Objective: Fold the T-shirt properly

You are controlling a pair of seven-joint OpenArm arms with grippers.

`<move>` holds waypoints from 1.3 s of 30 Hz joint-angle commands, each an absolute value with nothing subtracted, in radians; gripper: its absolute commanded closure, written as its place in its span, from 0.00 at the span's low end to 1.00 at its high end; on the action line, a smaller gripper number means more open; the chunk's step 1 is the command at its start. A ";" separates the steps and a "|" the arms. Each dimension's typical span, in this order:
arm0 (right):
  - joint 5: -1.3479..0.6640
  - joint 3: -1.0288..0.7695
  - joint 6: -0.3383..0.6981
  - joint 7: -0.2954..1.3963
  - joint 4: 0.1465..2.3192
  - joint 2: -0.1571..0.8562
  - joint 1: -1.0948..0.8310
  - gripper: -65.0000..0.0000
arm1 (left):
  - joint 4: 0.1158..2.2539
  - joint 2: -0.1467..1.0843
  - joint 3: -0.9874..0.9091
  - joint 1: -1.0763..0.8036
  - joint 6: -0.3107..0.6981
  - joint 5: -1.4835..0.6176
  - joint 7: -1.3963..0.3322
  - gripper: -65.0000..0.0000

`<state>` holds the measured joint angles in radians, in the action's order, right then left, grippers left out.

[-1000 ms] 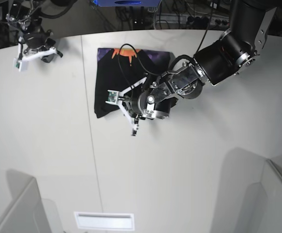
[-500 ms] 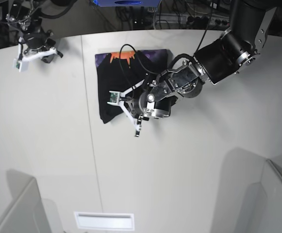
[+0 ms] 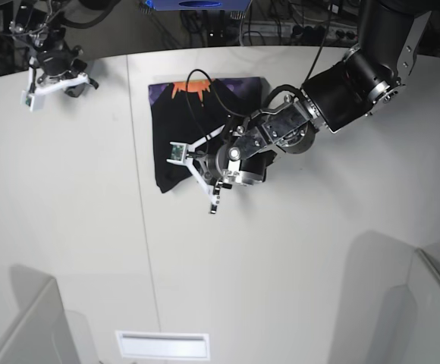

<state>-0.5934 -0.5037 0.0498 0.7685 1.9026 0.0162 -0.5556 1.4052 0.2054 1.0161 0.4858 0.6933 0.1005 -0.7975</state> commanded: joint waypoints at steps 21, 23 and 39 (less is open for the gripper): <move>-0.596 -0.504 0.061 0.679 1.977 0.028 -0.625 1.00 | 1.664 0.156 0.671 0.489 0.698 0.110 -0.809 0.21; -0.596 -0.504 0.064 0.619 2.005 0.030 -0.670 1.00 | 1.748 0.159 0.591 0.429 0.698 0.111 -0.805 0.39; -0.335 -0.515 0.479 0.581 2.012 0.128 -1.006 1.00 | 2.005 0.372 0.159 -0.321 0.687 0.147 -0.249 1.00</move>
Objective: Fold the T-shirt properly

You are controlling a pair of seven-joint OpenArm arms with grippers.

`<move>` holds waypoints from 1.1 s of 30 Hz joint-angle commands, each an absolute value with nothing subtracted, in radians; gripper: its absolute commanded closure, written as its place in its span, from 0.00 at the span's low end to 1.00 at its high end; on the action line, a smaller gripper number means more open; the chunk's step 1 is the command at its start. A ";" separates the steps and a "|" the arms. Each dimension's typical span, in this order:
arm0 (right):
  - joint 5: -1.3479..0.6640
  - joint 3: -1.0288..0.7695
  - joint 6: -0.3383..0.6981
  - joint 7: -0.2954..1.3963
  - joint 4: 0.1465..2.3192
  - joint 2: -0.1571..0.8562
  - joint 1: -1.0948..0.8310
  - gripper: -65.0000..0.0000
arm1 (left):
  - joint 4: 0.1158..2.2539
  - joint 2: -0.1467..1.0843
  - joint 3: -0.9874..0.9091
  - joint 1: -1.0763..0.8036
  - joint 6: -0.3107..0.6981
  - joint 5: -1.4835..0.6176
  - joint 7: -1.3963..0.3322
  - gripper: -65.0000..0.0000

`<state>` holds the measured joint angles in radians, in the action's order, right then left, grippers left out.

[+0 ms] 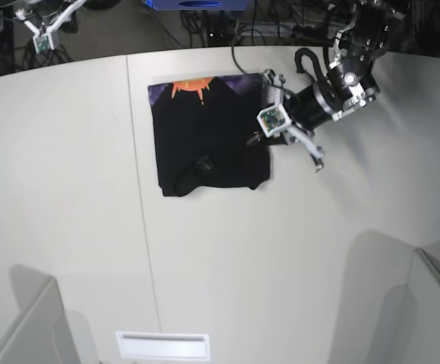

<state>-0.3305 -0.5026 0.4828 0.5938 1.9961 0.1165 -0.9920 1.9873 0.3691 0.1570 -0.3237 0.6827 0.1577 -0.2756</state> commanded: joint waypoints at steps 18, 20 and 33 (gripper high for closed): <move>-0.209 -0.200 0.536 0.739 1.834 0.202 -0.980 1.00 | 1.871 0.364 -0.007 -0.981 0.598 0.148 -0.077 1.00; -0.209 -0.183 0.536 0.739 1.750 0.177 -0.928 1.00 | 1.805 0.364 -0.007 -0.970 0.598 0.148 -0.079 1.00; -0.209 0.073 0.390 0.271 0.745 0.093 -0.616 1.00 | 1.152 0.366 0.338 -0.668 0.593 0.147 -0.077 1.00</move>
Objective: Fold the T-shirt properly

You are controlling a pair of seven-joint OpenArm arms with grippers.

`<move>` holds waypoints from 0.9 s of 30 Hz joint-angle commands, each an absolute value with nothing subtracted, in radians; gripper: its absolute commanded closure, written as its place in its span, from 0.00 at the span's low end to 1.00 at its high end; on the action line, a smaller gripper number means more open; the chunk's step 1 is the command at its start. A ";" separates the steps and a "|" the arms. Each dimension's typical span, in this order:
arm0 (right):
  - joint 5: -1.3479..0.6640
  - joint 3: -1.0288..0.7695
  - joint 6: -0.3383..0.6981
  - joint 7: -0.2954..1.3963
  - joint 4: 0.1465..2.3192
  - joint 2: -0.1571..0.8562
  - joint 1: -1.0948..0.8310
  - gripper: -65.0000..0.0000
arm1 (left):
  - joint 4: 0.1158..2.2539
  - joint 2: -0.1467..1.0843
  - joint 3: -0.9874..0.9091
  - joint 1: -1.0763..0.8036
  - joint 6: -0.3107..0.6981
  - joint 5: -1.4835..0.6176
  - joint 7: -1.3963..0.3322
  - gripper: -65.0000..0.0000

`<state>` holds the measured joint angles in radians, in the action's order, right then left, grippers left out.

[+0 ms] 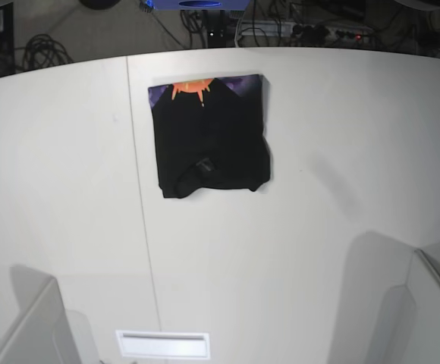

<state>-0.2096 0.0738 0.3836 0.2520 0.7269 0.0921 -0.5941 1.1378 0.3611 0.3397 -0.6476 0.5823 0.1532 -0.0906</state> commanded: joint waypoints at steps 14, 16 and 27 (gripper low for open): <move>-0.209 0.234 0.374 -0.334 0.168 0.062 -0.427 1.00 | 0.208 0.188 0.469 -0.308 0.317 0.136 0.315 1.00; -0.209 0.237 0.374 -0.334 0.166 0.062 -0.410 1.00 | 0.045 0.159 0.467 -0.257 0.317 0.136 0.438 1.00; -0.209 0.240 0.374 -0.331 0.163 0.074 -0.371 1.00 | 0.124 0.151 0.469 -0.302 0.314 -0.059 0.524 1.00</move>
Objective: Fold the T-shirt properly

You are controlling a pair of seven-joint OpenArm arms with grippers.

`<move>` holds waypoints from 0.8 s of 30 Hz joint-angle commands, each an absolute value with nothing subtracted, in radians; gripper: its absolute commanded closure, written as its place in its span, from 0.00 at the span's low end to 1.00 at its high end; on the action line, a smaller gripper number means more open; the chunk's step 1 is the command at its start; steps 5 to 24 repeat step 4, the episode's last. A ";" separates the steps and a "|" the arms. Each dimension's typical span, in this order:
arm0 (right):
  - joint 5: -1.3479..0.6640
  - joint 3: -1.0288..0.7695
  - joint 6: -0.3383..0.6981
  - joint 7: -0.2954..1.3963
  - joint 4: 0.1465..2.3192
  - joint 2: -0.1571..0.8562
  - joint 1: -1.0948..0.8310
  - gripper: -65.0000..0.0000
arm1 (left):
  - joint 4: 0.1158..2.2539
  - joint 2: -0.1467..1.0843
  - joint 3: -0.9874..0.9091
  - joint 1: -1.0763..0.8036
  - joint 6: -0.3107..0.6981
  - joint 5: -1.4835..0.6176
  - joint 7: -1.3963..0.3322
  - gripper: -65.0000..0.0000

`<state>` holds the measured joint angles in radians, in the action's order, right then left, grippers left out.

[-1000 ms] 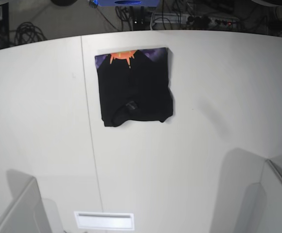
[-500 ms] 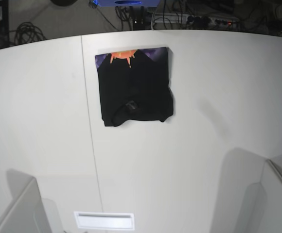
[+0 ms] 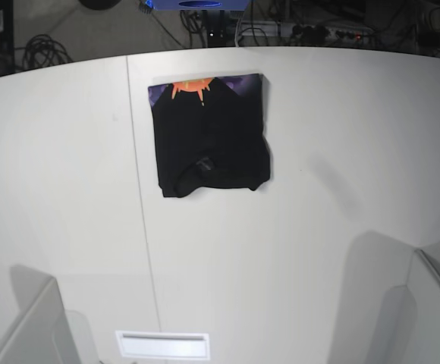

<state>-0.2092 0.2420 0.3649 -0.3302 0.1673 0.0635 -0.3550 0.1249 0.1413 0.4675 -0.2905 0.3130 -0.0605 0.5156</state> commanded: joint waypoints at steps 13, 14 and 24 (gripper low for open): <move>-0.209 0.242 0.374 -0.332 0.168 0.101 -0.371 1.00 | 0.124 0.151 0.475 -0.298 0.314 -0.076 0.524 1.00; -0.209 0.242 0.374 -0.332 0.168 0.101 -0.371 1.00 | 0.124 0.151 0.475 -0.298 0.314 -0.076 0.524 1.00; -0.209 0.242 0.374 -0.332 0.168 0.101 -0.371 1.00 | 0.124 0.151 0.475 -0.298 0.314 -0.076 0.524 1.00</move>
